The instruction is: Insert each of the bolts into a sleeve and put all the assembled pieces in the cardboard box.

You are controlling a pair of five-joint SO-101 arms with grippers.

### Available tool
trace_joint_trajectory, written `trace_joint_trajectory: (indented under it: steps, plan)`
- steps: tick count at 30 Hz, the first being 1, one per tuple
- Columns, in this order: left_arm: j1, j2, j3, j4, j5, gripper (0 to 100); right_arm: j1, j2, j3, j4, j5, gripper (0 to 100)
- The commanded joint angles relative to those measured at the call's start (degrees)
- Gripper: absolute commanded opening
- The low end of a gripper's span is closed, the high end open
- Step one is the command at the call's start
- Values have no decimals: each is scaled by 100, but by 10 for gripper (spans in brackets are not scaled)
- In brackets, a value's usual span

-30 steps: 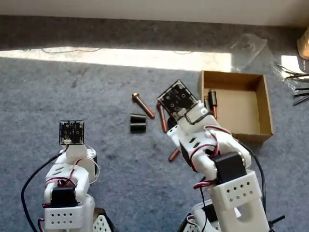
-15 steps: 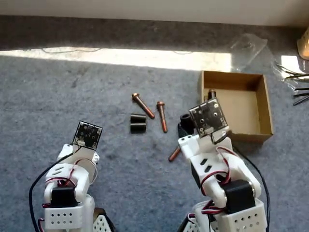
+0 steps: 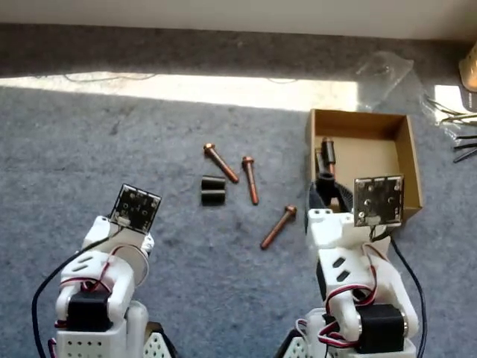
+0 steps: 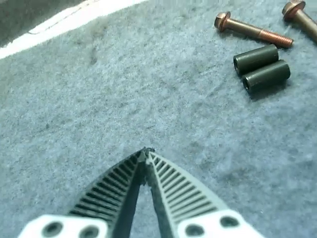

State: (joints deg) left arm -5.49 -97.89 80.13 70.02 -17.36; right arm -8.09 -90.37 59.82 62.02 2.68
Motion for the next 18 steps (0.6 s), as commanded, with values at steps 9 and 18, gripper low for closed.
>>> trace_joint_trajectory:
  steps: [9, 18]
  plan:
    - [215, 4391, -2712, -352, -141, 6, 224, -4, 796, -409, -158, 5]
    - [1059, 6809, -4189, -343, 721, 6, 857, -4, 1288, -787, -668, 5]
